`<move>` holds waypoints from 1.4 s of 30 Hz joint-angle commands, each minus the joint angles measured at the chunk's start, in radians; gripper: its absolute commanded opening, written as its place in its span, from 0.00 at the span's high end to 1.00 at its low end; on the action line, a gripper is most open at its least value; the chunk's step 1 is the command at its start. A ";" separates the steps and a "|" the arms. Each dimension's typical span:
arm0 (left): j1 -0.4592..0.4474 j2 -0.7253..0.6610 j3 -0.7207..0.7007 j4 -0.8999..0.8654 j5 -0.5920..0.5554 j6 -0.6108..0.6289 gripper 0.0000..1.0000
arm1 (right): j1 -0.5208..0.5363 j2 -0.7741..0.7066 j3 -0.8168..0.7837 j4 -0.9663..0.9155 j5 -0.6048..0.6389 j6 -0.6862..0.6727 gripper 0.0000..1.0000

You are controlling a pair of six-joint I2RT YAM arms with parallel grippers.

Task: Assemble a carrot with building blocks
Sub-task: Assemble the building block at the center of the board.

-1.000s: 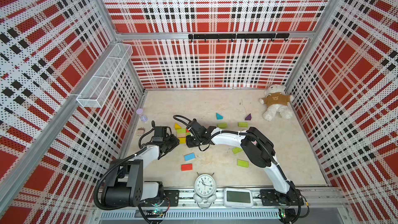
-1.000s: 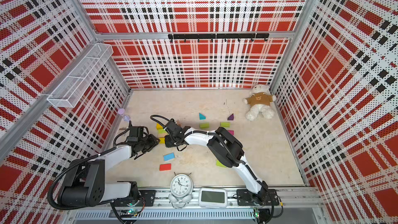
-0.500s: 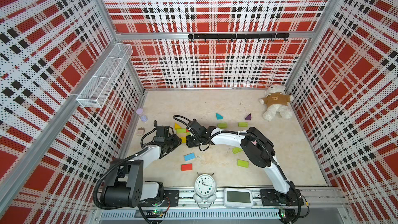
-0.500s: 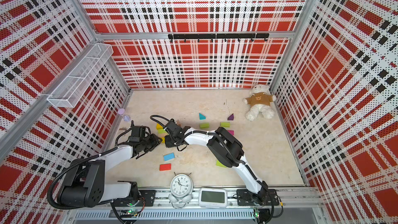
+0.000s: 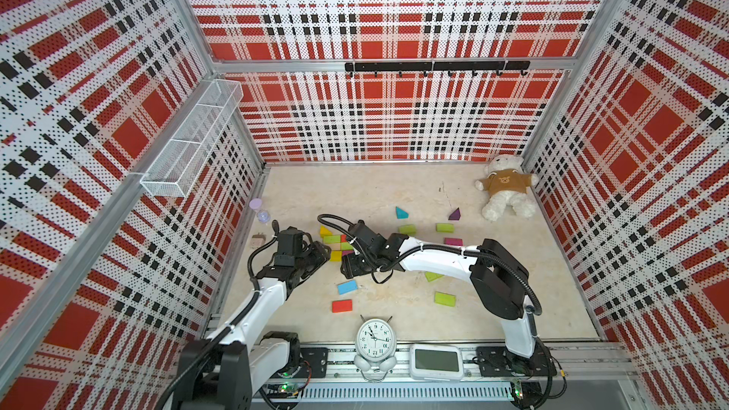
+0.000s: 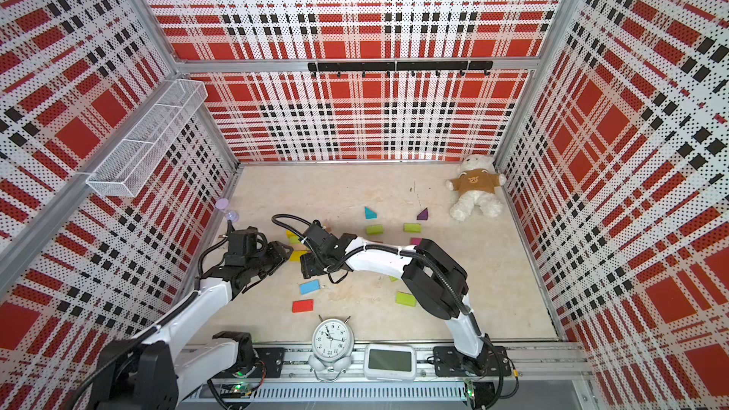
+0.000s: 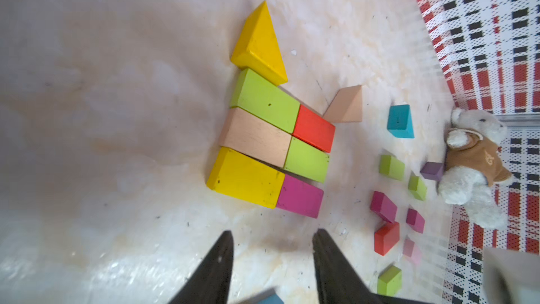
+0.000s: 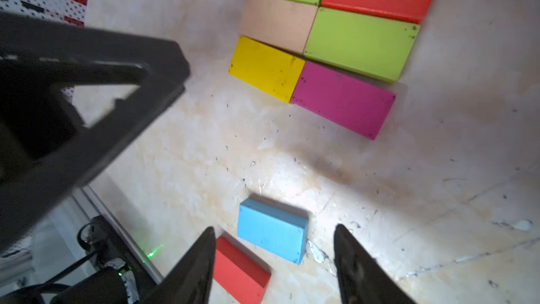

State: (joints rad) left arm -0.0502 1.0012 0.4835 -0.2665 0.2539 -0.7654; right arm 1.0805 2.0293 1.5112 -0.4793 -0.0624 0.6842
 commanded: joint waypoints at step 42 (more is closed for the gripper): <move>0.432 -0.122 0.089 -0.265 0.233 0.118 0.36 | 0.083 0.336 0.442 -0.394 0.189 -0.031 0.41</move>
State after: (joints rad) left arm 0.3710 0.8791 0.5510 -0.5468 0.4641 -0.6632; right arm 1.1759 2.3325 1.9335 -0.8803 0.1165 0.6407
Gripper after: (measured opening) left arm 0.634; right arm 0.601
